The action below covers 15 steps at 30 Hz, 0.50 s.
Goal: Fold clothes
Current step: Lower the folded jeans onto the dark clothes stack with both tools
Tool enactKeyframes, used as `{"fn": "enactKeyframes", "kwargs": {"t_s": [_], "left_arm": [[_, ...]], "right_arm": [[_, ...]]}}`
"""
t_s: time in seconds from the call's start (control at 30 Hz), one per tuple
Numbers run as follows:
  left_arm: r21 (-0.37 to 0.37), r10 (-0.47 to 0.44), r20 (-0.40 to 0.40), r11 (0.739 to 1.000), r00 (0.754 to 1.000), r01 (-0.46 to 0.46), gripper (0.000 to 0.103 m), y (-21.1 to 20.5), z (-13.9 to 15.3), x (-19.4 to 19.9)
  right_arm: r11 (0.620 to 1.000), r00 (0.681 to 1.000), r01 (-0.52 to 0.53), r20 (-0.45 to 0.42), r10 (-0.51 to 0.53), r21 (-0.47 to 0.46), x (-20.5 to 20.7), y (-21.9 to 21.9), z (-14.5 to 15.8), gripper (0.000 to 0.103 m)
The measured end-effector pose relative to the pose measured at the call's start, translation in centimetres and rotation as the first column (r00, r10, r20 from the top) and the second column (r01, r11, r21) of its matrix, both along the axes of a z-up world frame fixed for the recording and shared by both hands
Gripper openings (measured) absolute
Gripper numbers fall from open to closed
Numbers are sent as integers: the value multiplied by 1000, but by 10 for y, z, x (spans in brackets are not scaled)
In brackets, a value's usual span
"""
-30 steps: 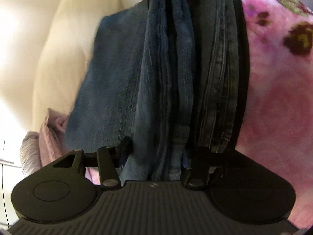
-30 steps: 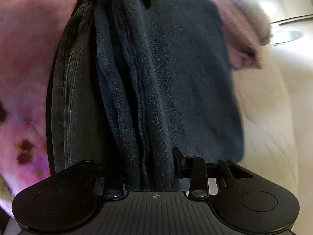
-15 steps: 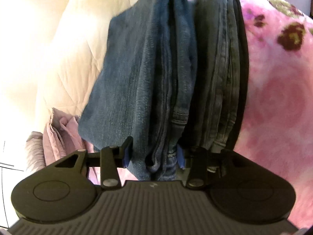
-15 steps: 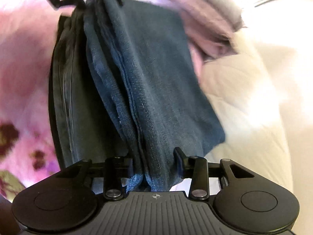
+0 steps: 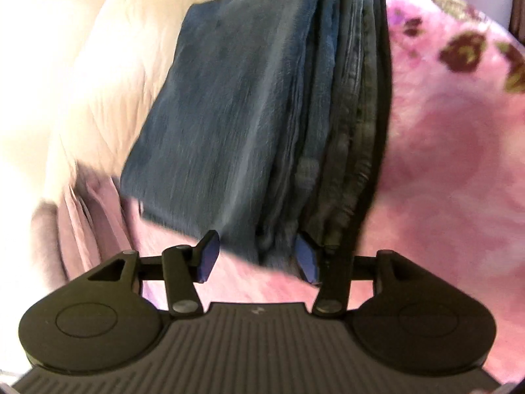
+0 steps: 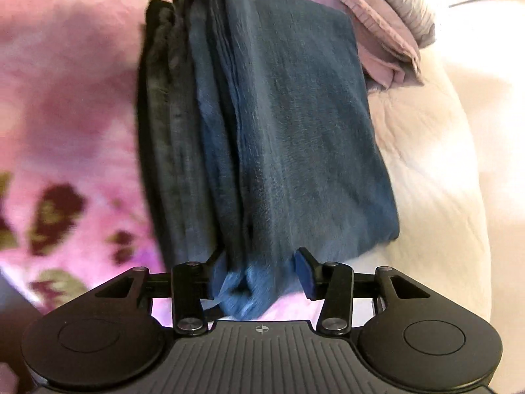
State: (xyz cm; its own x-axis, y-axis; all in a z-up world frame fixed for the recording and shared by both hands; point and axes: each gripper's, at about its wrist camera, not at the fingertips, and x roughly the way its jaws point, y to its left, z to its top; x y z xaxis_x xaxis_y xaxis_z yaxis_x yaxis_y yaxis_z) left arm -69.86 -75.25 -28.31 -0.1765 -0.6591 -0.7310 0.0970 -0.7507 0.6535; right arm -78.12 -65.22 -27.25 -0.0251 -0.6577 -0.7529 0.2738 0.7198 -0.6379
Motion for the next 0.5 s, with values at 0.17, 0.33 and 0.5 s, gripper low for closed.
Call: {"fn": "enactKeyframes", "kwargs": {"t_s": [0.17,0.33,0.5], "left_arm": [[112,197,-205,978,959,-177,41,0,53,16],[169,327,-319,943,890,-286,39,-62,80,-9],[362,509,-323,845,798,-393,6,-143,78,-20]], "right_arm": [[988,975,88,190,-112,130,-10,26,41,46],[964,858,201,443,-260,176,-23,-20,86,46],[900,722,338,537,-435,274,-59,-125,86,44]]}}
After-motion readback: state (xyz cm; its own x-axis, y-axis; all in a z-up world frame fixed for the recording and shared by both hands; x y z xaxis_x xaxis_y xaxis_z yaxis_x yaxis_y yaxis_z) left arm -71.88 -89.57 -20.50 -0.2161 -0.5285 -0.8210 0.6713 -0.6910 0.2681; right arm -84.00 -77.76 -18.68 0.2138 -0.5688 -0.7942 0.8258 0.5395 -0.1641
